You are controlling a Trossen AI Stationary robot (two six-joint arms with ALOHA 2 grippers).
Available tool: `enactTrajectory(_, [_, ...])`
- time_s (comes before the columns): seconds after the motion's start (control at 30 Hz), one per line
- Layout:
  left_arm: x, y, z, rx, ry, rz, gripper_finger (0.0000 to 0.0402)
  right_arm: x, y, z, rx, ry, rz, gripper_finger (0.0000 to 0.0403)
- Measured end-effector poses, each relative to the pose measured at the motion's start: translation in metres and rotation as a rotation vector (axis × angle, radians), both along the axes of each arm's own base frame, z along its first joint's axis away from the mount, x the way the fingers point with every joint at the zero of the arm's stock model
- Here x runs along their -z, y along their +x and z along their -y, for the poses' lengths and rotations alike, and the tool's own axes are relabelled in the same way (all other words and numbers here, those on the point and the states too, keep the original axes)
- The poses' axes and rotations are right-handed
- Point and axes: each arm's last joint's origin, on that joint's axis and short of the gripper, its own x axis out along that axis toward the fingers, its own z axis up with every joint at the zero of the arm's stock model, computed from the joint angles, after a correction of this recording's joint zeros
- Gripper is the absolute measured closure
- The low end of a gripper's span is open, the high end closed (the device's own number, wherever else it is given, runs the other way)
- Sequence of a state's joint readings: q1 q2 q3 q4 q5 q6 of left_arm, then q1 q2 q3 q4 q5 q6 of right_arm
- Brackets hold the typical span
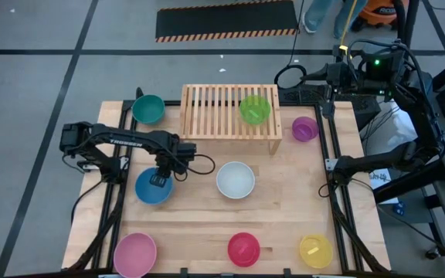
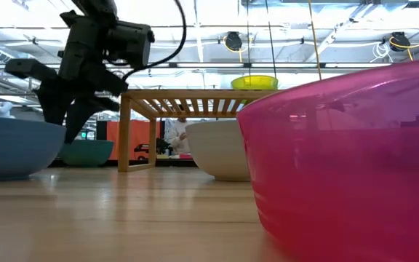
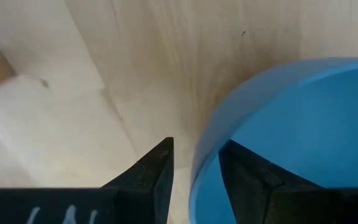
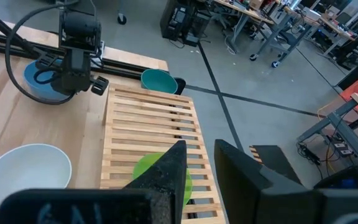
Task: Place and stack bowls onto a shelf
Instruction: Put the blue bowl on the shelf
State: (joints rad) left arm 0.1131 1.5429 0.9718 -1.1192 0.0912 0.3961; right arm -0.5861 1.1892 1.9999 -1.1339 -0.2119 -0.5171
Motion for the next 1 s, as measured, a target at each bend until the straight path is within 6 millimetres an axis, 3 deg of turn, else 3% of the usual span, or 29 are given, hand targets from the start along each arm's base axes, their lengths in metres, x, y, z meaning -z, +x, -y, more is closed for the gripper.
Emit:
enactTrajectory(0.3, [0.020,-0.012,0.002,-0.114,-0.013,-0.052,0.0274,0.000,0.000,0.000,0.000,0.000,0.000,0.0326])
enactTrajectory(0.57, [0.020,-0.012,0.001,-0.217,-0.015,-0.065,0.0387,0.000,0.000,0.000,0.000,-0.001,0.000,0.0326])
enactTrajectory(0.7, [0.017,-0.012,-0.002,-0.296,-0.032,-0.072,0.0394,0.000,0.000,0.000,0.000,-0.001,0.000,0.0326])
enactTrajectory(0.87, [-0.003,-0.005,-0.006,-0.361,-0.025,-0.090,0.0396,0.000,0.000,0.000,0.001,-0.001,0.000,0.0326])
enactTrajectory(1.0, [-0.036,0.003,-0.009,-0.367,-0.029,-0.089,0.0397,0.000,0.000,0.000,0.001,-0.001,0.000,0.0326])
